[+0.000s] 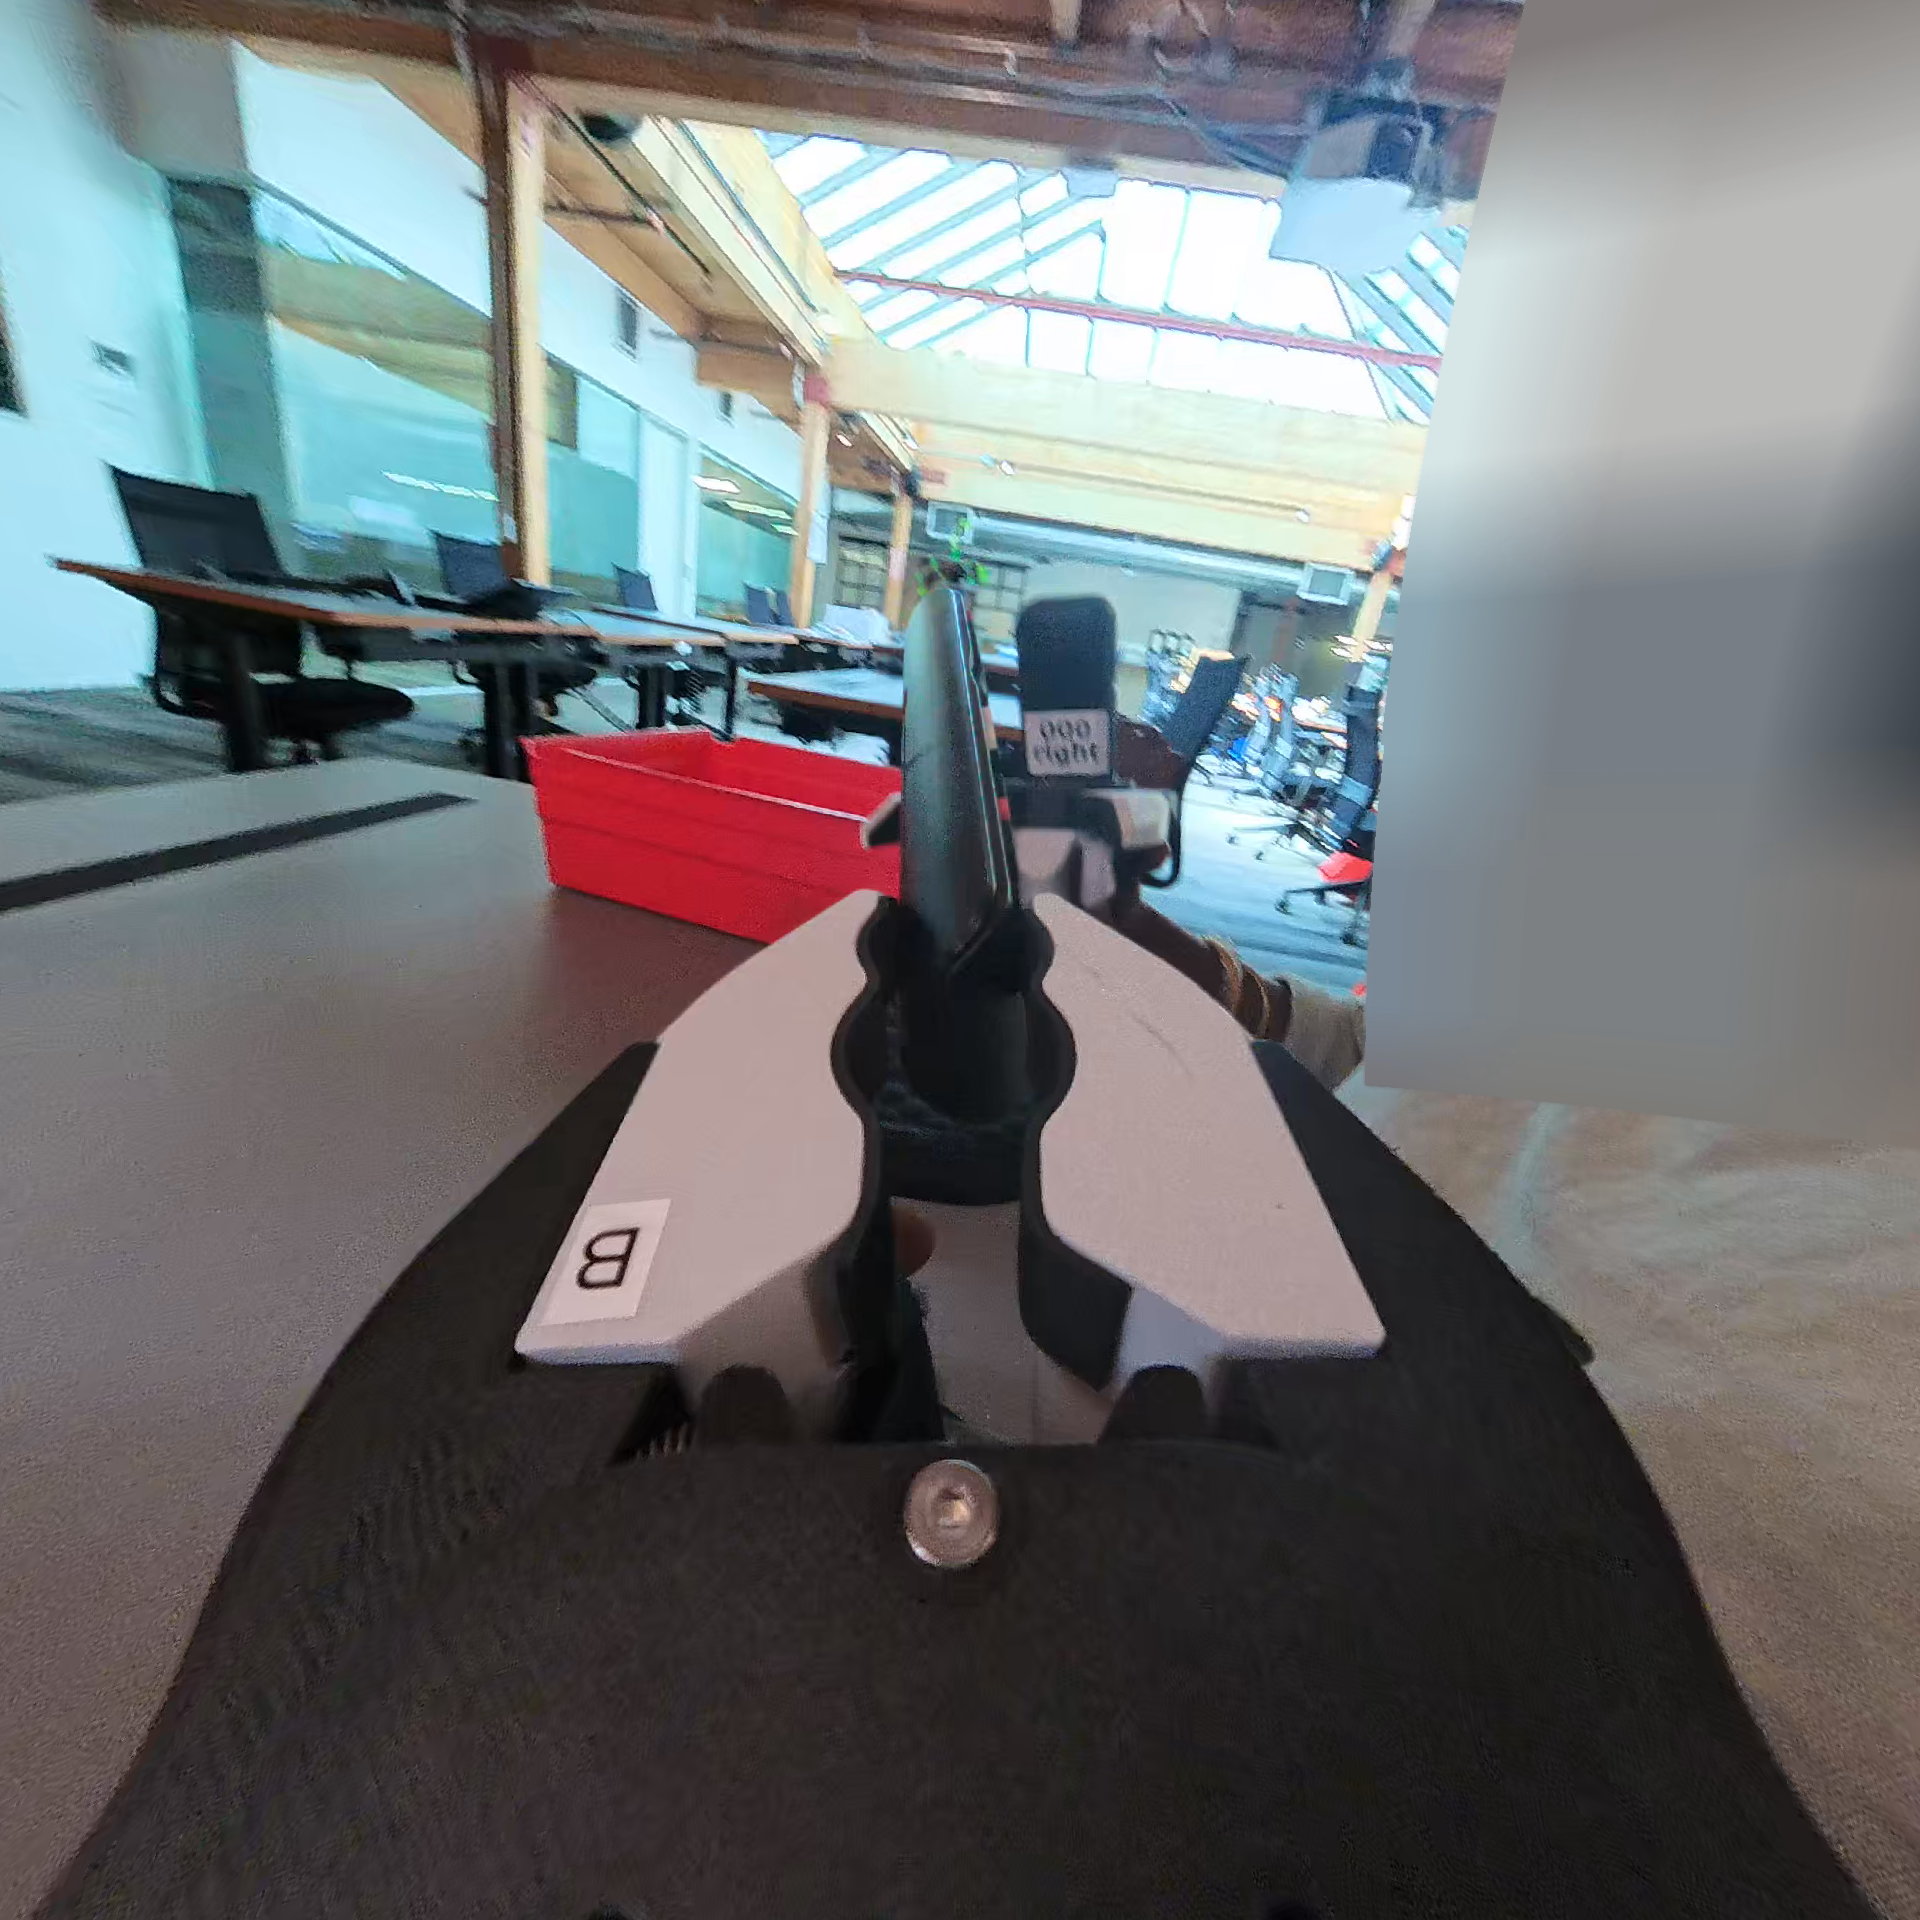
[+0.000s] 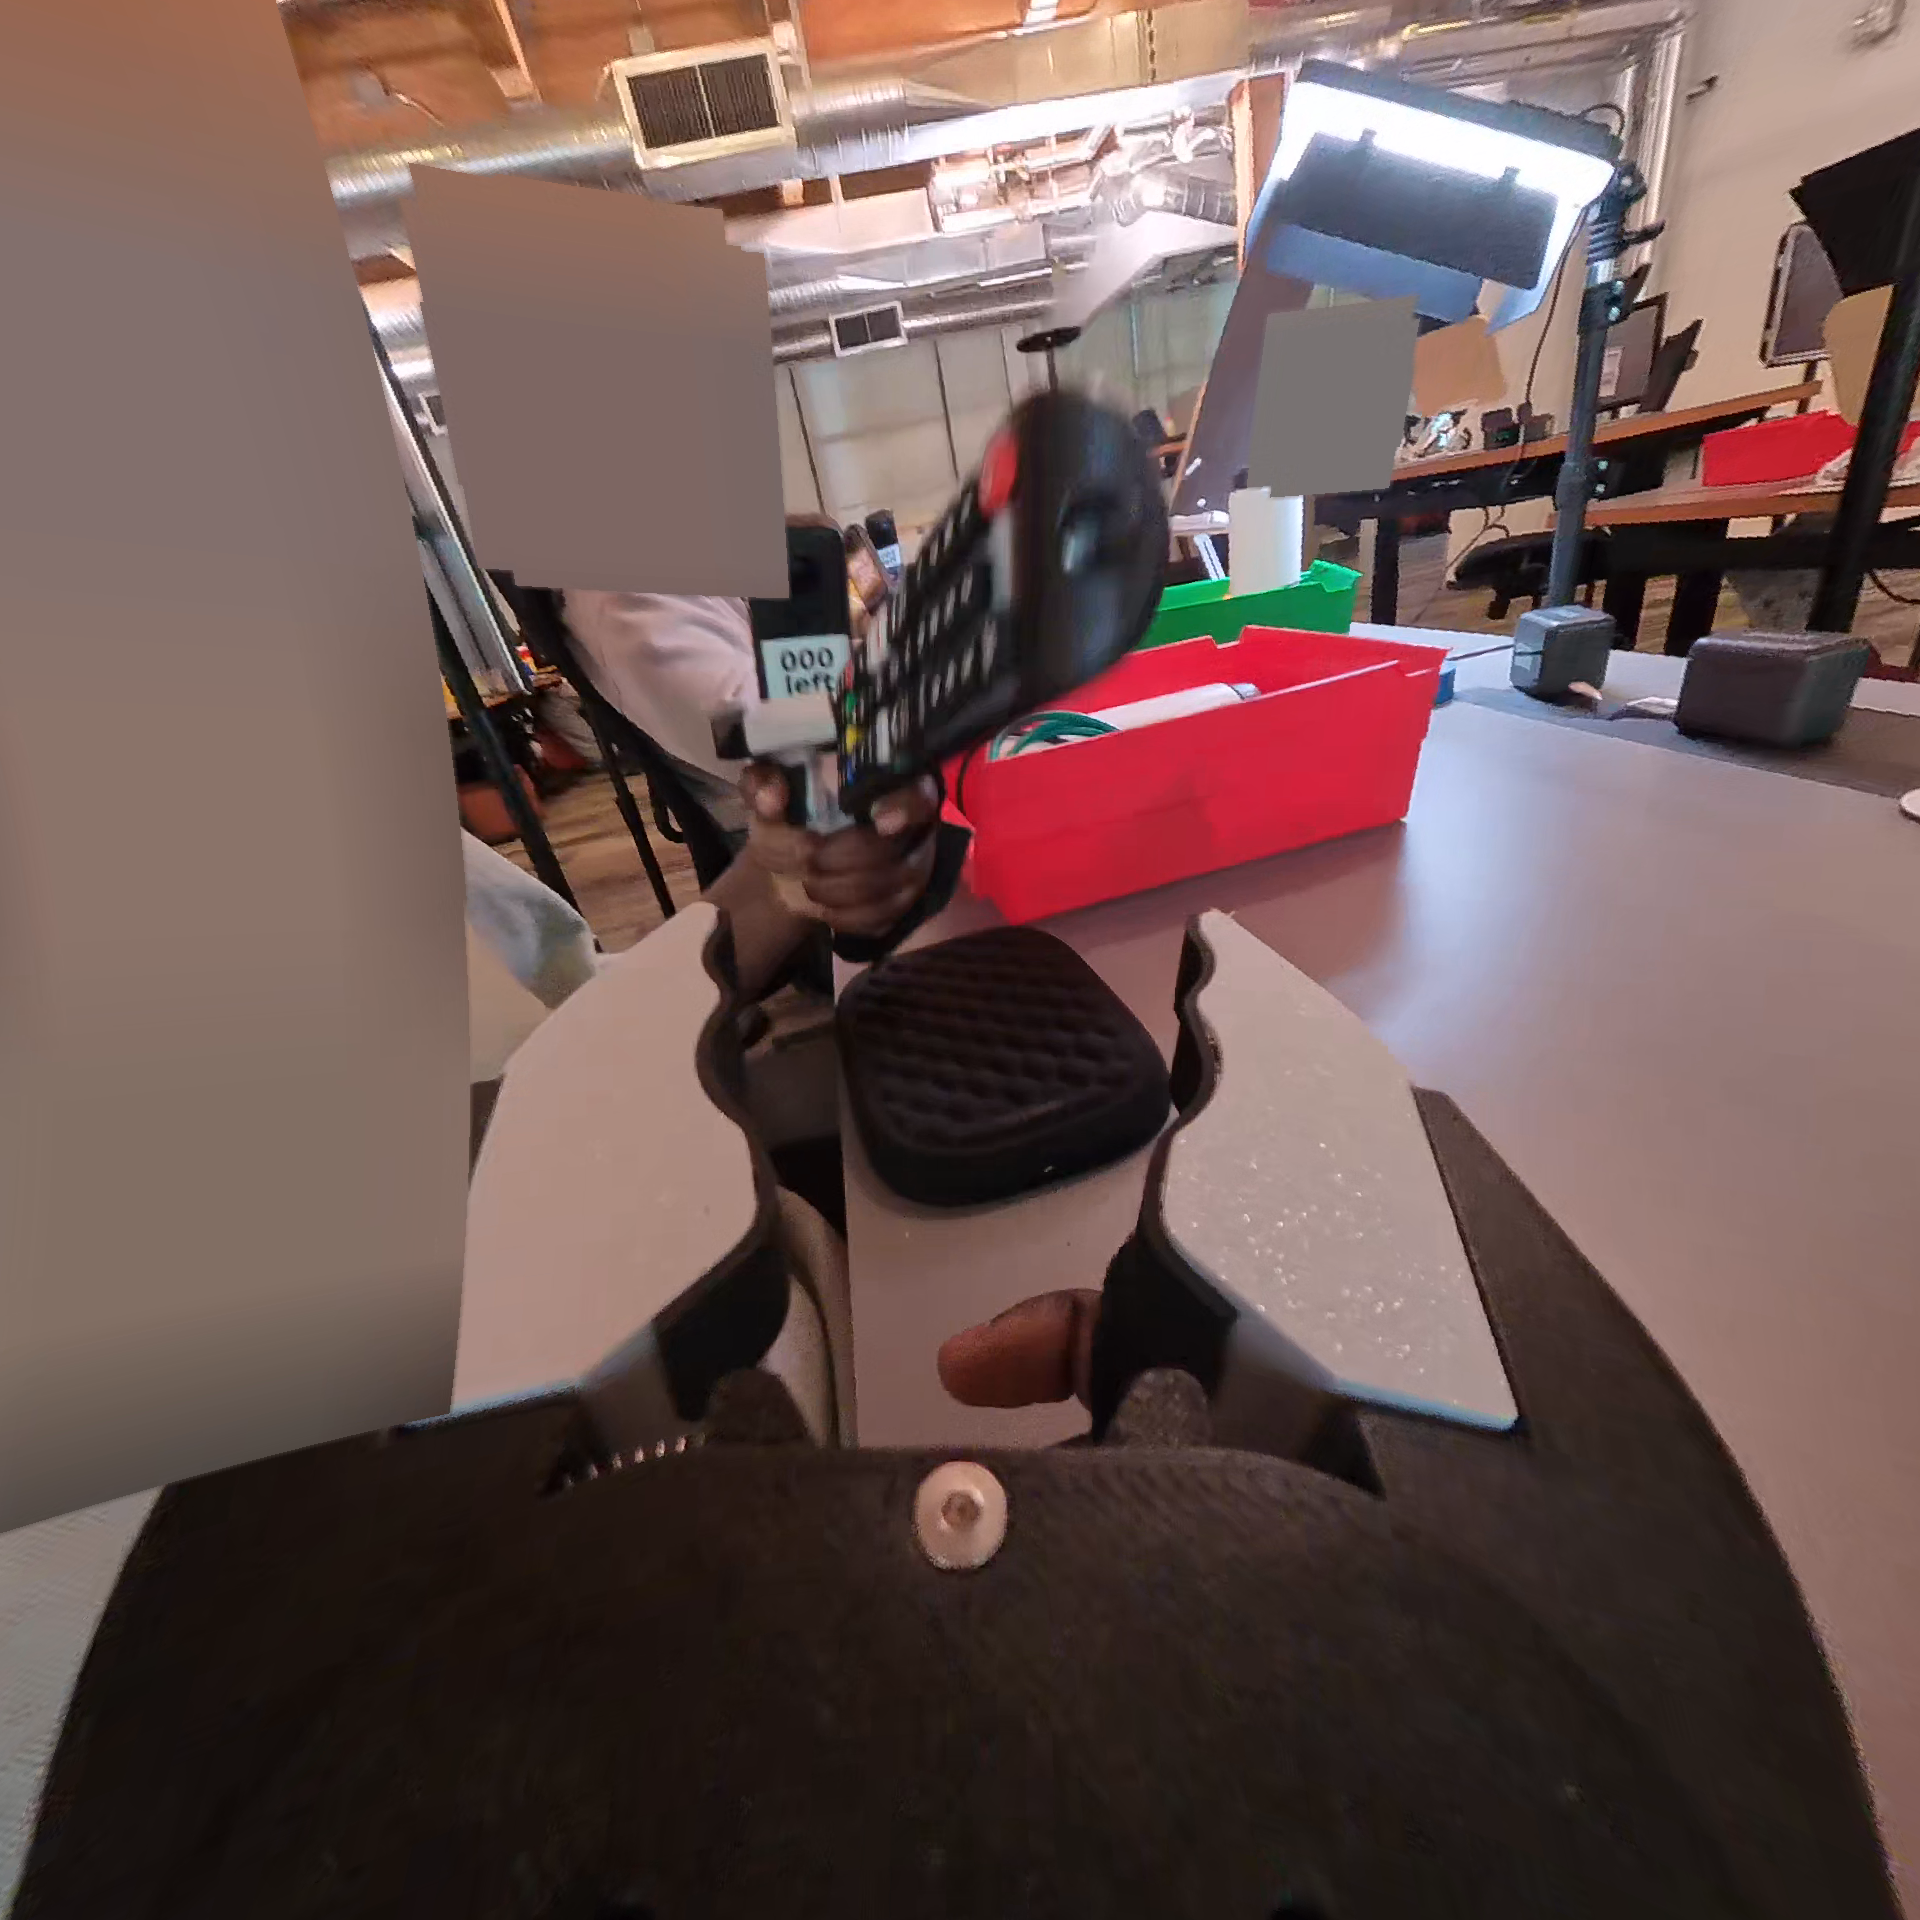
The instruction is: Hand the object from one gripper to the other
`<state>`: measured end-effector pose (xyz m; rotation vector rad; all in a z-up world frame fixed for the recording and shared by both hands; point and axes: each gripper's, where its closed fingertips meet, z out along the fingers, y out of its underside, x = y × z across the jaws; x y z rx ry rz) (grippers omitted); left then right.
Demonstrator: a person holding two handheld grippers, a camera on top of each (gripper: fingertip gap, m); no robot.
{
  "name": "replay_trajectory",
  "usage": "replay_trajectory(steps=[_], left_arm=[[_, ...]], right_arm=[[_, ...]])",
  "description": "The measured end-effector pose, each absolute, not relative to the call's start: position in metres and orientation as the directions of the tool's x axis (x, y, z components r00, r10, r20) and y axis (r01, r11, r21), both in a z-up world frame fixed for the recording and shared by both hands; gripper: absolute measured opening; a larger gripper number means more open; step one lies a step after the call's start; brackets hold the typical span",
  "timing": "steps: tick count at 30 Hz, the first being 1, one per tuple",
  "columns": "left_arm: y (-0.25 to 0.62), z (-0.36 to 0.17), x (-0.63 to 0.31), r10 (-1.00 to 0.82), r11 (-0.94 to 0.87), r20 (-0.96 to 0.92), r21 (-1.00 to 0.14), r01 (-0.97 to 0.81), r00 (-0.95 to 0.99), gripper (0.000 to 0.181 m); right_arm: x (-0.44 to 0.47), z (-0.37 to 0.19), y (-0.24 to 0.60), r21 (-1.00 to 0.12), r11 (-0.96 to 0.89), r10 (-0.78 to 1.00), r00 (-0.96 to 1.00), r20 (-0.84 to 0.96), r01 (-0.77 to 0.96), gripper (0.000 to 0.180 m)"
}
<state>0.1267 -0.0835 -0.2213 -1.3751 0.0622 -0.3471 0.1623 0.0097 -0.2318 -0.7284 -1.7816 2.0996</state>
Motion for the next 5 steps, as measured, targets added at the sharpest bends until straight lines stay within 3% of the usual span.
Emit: replay_trajectory(steps=[2, 5], left_arm=[[-0.076, -0.231, 0.136, -0.319, 0.104, 0.169, -0.972, 0.212, 0.932, 0.021], [-0.070, -0.241, 0.144, -0.358, 0.055, 0.180, -0.976, 0.213, 0.916, 0.021]], right_arm=[[0.164, -0.228, 0.012, -0.973, -0.207, 0.510, -0.837, -0.198, 0.104, 0.080], [0.167, -0.227, 0.012, -0.968, -0.221, 0.469, -0.857, -0.212, 0.118, 0.063]])
